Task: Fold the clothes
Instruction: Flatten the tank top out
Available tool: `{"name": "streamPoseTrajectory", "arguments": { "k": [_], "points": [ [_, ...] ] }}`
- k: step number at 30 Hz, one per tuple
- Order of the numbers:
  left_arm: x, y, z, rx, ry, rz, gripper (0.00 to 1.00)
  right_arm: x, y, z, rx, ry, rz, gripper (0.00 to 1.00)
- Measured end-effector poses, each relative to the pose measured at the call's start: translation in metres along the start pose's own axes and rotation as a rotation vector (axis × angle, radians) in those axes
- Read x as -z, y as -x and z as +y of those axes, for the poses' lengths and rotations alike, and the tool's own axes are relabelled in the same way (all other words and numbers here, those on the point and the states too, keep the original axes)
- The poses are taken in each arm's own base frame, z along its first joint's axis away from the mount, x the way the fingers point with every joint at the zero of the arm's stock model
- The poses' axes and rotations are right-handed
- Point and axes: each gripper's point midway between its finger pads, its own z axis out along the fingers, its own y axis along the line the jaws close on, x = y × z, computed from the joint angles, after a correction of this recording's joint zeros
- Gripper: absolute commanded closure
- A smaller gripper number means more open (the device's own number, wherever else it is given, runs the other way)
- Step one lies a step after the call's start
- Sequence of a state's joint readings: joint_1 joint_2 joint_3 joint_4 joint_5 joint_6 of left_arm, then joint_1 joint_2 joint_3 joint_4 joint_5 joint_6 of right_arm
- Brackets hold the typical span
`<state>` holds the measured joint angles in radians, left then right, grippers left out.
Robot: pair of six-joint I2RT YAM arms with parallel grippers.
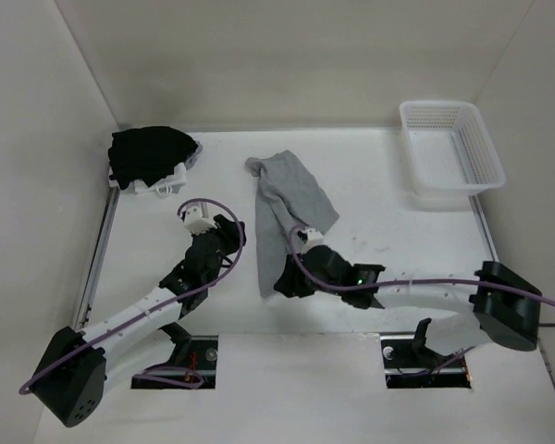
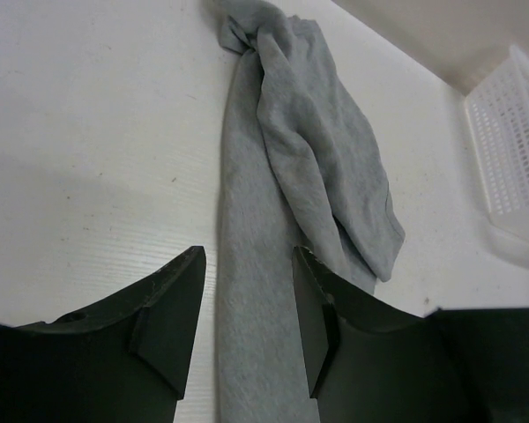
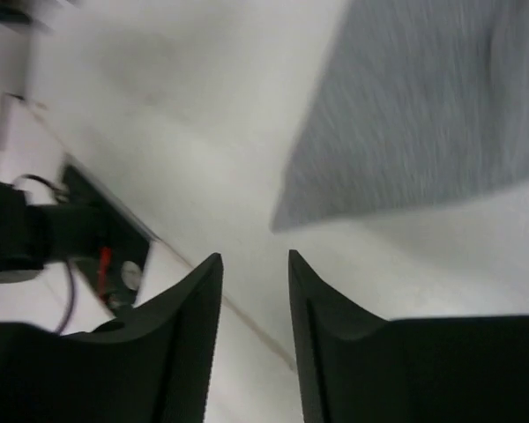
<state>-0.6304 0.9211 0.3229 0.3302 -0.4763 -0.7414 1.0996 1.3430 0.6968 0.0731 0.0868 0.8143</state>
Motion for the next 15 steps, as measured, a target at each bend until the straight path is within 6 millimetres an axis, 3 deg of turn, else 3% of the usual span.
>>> {"name": "streamPoseTrajectory", "arguments": {
  "k": [2, 4, 10, 15],
  "points": [
    [0.002, 0.007, 0.001, 0.023, -0.011, -0.017, 0.57, -0.010, -0.030, -0.013, -0.020, -0.077, 0.041, 0.48],
    [0.005, 0.013, 0.002, 0.042, -0.020, -0.034, 0.57, -0.016, -0.046, -0.017, -0.050, -0.118, 0.048, 0.42],
    [0.015, 0.025, -0.006, 0.070, -0.068, -0.061, 0.57, -0.041, -0.055, -0.010, -0.196, -0.130, -0.023, 0.46],
    [0.019, 0.021, -0.004, 0.070, -0.077, -0.049, 0.57, -0.060, -0.059, -0.016, -0.332, -0.135, -0.076, 0.53]
  ]
}}
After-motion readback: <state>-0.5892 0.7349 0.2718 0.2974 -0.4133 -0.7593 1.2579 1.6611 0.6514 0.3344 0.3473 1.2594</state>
